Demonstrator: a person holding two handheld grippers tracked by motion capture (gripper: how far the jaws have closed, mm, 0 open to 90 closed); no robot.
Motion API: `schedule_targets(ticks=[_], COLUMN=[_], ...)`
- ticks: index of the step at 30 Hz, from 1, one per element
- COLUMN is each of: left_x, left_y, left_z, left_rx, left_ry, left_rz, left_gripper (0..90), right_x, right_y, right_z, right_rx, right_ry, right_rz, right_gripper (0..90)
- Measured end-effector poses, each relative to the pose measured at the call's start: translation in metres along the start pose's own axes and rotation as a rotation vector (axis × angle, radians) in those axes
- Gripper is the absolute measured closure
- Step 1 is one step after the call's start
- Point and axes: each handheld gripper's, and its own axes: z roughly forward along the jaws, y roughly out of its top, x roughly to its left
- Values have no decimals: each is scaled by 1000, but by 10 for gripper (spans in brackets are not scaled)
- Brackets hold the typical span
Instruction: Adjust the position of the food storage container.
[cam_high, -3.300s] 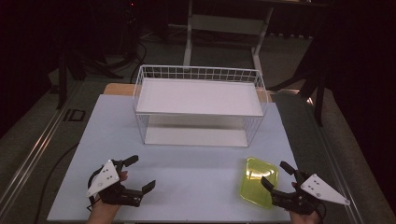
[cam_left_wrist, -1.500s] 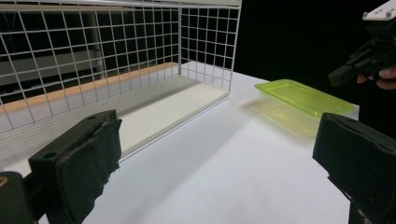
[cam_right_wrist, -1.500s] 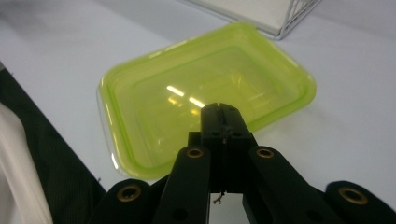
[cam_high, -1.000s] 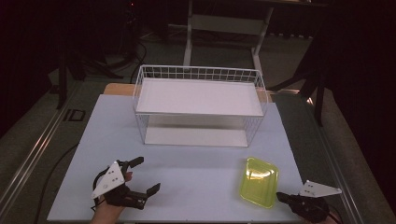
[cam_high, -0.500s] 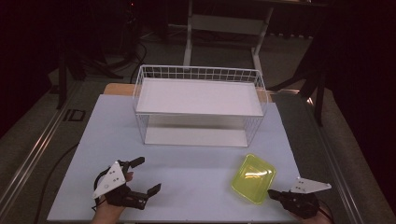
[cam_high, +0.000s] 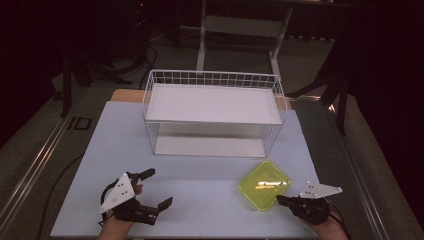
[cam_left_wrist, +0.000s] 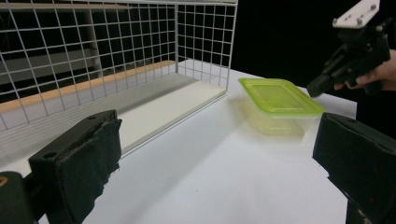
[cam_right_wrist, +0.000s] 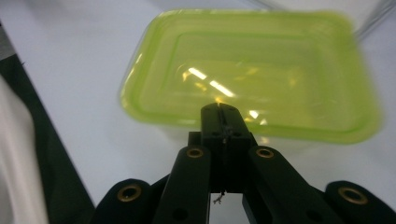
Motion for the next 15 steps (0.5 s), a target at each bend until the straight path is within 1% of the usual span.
schedule_targets(ticks=[3, 6, 8, 9, 10, 11, 13, 15], left_x=[0, 0, 0, 0, 1, 1, 0, 0], left_y=[0, 1, 1, 0, 0, 0, 0, 0], left_z=[0, -1, -1, -1, -1, 0, 0, 1], left_rx=[-2, -5, -3, -3, -2, -3, 1, 3], left_ry=[0, 1, 2, 1, 1, 1, 2, 0], left_rz=[0, 1, 4, 1, 0, -1, -1, 1], left_gripper=[19, 19, 19, 19, 19, 19, 19, 19], right_x=[-13, -34, -46, -50, -59, -63, -68, -72], right_y=[3, 3, 1, 0, -3, -5, -7, -10], right_z=[-8, -14, -14, -14, -11, -9, -5, 4], right_rx=[-21, -29, -24, -24, -16, -10, 1, 29], right_ry=[-59, -115, -150, -157, -175, -184, -193, -202], right_rz=[12, 44, 57, 69, 93, 99, 102, 100], right_gripper=[900, 900, 900, 900, 900, 900, 900, 900])
